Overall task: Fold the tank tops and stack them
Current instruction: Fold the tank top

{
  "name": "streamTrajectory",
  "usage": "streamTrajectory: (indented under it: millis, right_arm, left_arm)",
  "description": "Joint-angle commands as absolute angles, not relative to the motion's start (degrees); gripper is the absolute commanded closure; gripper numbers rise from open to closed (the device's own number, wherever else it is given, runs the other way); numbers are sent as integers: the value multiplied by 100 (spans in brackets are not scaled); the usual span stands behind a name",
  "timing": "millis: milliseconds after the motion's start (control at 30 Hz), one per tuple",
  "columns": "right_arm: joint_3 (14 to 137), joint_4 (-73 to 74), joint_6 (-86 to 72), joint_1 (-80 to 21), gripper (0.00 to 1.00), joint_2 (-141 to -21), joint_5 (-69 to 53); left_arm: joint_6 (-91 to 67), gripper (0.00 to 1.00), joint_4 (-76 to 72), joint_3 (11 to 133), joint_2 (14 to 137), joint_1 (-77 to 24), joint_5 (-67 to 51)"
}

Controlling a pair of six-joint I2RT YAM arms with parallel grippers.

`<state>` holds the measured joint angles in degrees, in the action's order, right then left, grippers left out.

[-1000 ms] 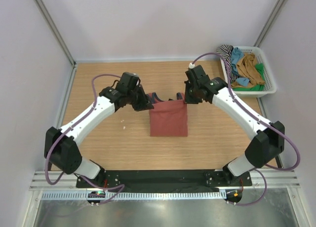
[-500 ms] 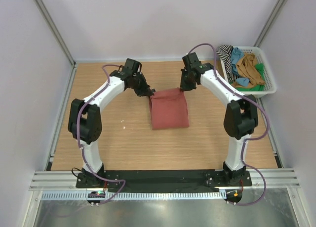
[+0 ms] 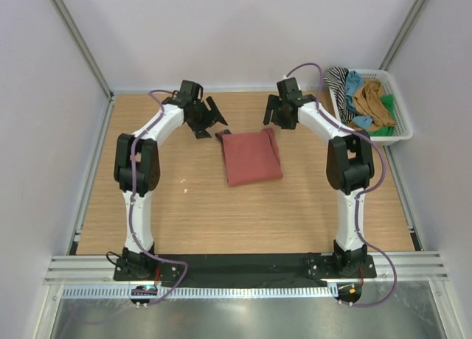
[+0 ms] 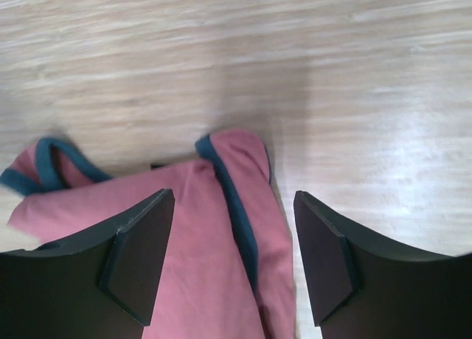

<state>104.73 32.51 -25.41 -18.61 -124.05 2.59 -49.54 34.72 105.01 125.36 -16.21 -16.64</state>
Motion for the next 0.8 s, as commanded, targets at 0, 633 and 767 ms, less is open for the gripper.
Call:
streamTrajectory:
  millis: [0,633,767]
  right_arm:
    - [9952,2461,-2417,-1872,28,-11304,-146]
    - [9044,2752,-1960,-1811,15,-11742,-746]
    - [8772,2496,-2091,-1732,23,-11830,-1116]
  left_arm:
    - [-4623,20,3244,9987,11516,-1731,-1529]
    - [-4913,20,2233,8789,11795,-2294,-1582]
    - [-5027,28,2057,8771,11979,-2294,-1687]
